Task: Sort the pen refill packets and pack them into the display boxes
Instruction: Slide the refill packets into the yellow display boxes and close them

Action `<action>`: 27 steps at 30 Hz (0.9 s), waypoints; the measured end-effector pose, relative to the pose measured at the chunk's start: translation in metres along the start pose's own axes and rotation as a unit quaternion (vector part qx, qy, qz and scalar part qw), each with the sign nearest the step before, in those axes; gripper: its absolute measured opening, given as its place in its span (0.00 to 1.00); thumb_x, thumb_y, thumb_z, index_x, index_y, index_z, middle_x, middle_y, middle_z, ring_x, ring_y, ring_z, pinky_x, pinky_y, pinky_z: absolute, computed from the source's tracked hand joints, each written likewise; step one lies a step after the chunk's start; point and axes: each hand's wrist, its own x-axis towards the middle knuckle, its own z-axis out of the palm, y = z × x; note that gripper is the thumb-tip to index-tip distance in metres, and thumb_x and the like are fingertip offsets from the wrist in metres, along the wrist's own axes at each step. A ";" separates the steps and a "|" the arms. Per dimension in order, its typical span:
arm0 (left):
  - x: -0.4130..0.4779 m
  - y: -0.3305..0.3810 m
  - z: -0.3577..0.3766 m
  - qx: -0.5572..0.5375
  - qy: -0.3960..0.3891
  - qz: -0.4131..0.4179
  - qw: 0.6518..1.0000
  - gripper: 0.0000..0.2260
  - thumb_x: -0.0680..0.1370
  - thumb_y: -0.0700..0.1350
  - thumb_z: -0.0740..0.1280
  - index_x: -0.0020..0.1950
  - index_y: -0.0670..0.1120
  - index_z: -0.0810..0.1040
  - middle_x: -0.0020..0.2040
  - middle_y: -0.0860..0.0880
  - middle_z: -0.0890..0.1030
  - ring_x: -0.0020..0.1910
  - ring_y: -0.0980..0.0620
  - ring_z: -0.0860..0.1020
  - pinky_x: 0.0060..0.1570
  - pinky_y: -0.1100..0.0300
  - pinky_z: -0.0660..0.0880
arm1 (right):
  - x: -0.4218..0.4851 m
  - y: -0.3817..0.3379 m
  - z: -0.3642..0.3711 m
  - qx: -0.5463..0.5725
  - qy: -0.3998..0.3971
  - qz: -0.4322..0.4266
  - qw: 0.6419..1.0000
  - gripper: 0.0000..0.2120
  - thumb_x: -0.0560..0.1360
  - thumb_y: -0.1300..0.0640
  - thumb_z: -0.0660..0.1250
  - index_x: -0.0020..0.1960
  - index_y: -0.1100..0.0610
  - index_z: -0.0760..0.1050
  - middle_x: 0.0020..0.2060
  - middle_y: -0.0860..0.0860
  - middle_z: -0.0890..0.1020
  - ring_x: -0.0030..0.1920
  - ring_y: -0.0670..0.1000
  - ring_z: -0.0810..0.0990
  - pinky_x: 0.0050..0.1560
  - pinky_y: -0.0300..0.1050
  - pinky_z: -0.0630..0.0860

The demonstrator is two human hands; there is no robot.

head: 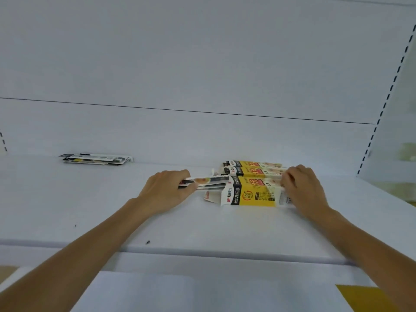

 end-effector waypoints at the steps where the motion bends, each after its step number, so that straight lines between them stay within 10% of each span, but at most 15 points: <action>1: -0.001 0.004 0.000 0.008 0.012 -0.016 1.000 0.12 0.77 0.57 0.59 0.49 0.49 0.73 0.39 0.53 0.77 0.40 0.49 0.75 0.37 0.58 0.65 | -0.001 0.003 0.005 -0.005 0.007 -0.002 1.000 0.13 0.78 0.52 0.52 0.40 0.58 0.68 0.41 0.53 0.74 0.43 0.52 0.67 0.41 0.43 0.62; 27: 0.021 0.058 0.025 -0.212 -0.064 -0.083 0.972 0.13 0.77 0.39 0.55 0.41 0.51 0.75 0.30 0.55 0.73 0.30 0.55 0.67 0.31 0.61 0.61 | -0.003 -0.005 0.004 0.008 0.039 0.001 0.999 0.11 0.79 0.58 0.55 0.46 0.63 0.72 0.43 0.55 0.73 0.47 0.54 0.68 0.40 0.45 0.64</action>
